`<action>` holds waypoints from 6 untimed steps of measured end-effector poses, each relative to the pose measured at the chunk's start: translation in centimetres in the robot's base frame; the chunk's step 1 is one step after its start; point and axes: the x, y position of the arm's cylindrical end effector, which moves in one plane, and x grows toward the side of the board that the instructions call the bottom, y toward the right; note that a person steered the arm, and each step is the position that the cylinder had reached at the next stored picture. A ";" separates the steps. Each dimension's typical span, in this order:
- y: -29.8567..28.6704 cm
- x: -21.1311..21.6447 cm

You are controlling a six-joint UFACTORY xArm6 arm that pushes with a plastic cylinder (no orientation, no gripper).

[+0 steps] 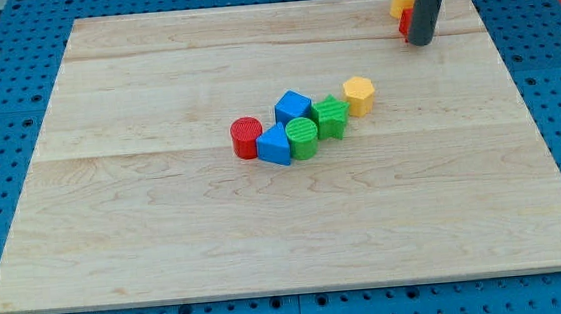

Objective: Point your arm at the center right

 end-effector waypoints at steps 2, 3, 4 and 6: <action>0.0 -1.6; 0.0 -1.6; 3.9 0.9; 1.9 12.8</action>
